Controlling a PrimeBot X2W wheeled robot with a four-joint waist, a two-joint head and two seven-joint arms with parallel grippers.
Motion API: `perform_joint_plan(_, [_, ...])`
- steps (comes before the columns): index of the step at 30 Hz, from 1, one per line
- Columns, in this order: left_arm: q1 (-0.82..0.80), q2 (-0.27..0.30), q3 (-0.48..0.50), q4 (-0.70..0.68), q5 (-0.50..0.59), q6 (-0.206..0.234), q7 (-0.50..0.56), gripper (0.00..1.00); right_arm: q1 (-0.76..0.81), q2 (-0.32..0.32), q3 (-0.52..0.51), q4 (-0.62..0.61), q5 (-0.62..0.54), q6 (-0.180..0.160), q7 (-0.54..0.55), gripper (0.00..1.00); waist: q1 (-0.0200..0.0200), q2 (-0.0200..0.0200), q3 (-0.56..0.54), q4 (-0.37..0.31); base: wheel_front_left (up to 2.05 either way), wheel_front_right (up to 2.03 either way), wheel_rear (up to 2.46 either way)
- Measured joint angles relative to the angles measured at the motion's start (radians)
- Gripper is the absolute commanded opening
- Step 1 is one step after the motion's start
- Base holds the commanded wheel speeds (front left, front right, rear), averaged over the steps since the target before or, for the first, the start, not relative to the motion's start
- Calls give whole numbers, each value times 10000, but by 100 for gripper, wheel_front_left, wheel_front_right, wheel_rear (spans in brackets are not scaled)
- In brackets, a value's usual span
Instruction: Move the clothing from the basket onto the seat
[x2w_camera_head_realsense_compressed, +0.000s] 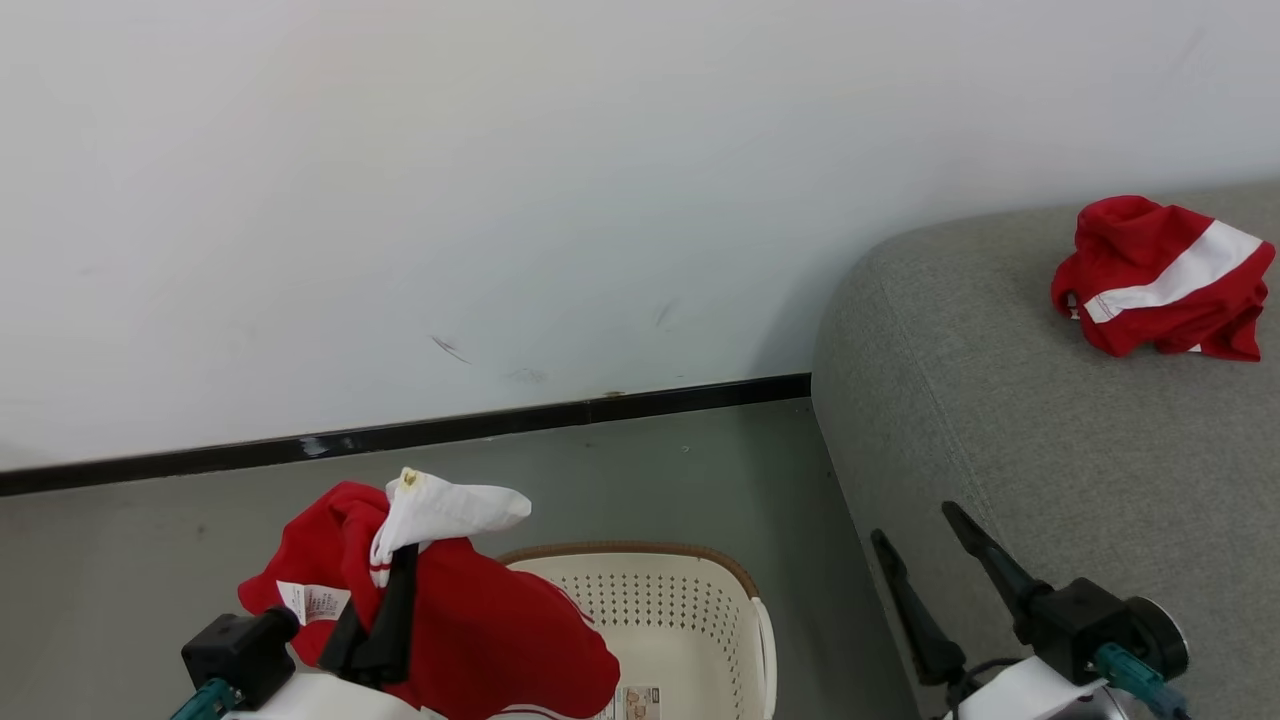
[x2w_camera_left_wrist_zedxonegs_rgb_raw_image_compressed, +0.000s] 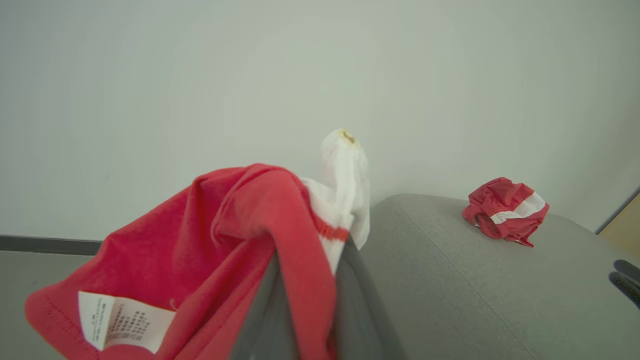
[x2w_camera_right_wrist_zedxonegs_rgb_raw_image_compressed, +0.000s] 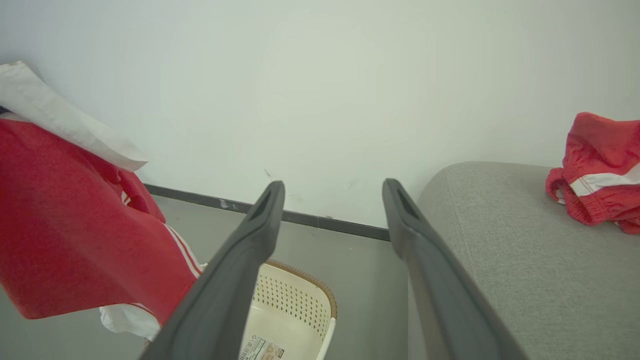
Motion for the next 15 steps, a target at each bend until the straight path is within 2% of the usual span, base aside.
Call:
perform_joint_plan(7, [-12, 19, -284, -621, 167, -2, 268, 0, -744, -50, 1643, 23, -6, 0, 0, 100, 0, 0, 112, 29, 0, 0, 0])
perform_joint_plan(15, [-198, 12, -815, -1093, 236, -17, 637, 0, -1713, -92, 4589, 759, -107, 2, 0, 100, -1, 0, 216, 202, 0, 0, 0])
